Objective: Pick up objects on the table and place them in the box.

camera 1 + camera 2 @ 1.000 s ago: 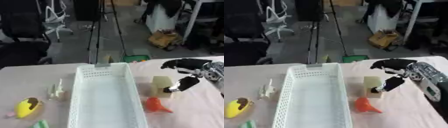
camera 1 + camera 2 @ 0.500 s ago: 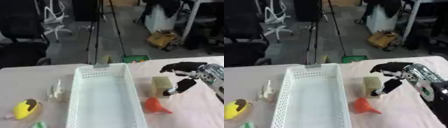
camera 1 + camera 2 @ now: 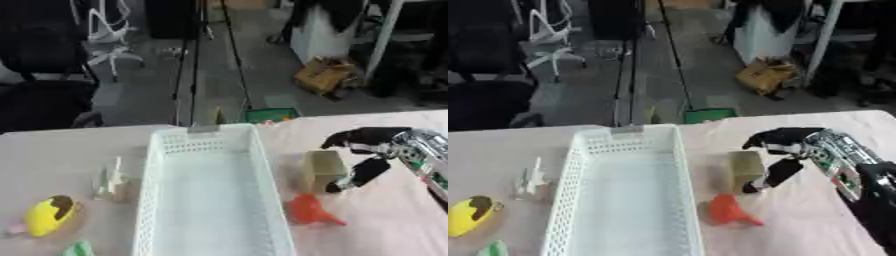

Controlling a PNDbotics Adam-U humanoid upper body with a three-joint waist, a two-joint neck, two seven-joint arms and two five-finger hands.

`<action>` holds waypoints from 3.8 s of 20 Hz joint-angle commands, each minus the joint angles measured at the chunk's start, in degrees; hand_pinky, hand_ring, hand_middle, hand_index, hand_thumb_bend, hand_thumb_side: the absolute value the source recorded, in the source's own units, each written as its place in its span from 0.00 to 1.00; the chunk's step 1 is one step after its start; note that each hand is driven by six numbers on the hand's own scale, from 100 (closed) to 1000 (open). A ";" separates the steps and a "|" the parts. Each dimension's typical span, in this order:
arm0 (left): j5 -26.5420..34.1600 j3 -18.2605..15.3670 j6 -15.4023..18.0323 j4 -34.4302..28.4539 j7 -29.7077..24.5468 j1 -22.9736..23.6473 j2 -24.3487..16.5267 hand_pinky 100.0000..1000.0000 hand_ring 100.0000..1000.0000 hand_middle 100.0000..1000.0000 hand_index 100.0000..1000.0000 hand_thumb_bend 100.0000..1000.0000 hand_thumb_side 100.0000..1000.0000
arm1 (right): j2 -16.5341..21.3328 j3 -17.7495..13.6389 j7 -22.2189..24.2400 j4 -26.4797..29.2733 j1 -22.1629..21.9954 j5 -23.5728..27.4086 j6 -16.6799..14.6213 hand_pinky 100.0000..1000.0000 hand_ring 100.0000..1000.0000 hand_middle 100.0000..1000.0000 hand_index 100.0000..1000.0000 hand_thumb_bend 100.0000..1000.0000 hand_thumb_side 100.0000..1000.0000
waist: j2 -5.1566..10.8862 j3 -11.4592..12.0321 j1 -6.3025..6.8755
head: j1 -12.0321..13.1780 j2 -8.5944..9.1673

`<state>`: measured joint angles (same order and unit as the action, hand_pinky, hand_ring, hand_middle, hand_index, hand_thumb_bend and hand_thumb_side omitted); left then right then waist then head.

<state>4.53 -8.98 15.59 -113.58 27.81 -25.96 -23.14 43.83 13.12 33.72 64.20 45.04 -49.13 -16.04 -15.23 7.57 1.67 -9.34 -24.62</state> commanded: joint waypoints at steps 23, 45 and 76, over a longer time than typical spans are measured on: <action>0.04 0.09 0.02 -1.01 -0.11 -1.30 -0.49 0.84 0.95 0.88 0.90 0.10 1.00 | -0.91 -1.27 2.80 -5.74 3.95 -3.04 0.05 0.97 1.00 0.94 1.00 0.71 0.74 | -0.02 0.67 -0.16 | -0.62 1.06; 0.04 0.02 0.04 -1.01 0.01 -1.57 -0.24 0.84 0.95 0.88 0.89 0.08 1.00 | 0.39 -0.93 -4.46 -4.80 2.38 -6.77 -0.65 0.92 0.94 0.68 0.82 0.59 0.71 | -0.13 0.67 -0.27 | -1.06 1.16; -0.18 -0.10 0.07 -1.01 0.28 -1.36 -0.49 0.84 0.95 0.88 0.90 0.09 1.00 | 1.34 -0.56 -8.94 -2.10 3.95 -7.46 0.35 0.91 0.90 0.39 0.56 0.37 0.71 | 1.02 -0.16 -1.07 | -0.95 0.29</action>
<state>4.49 -8.67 15.59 -113.58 27.87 -26.77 -22.68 42.68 13.10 25.25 60.74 47.48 -56.39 -15.79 -15.80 7.45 0.59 -10.35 -24.14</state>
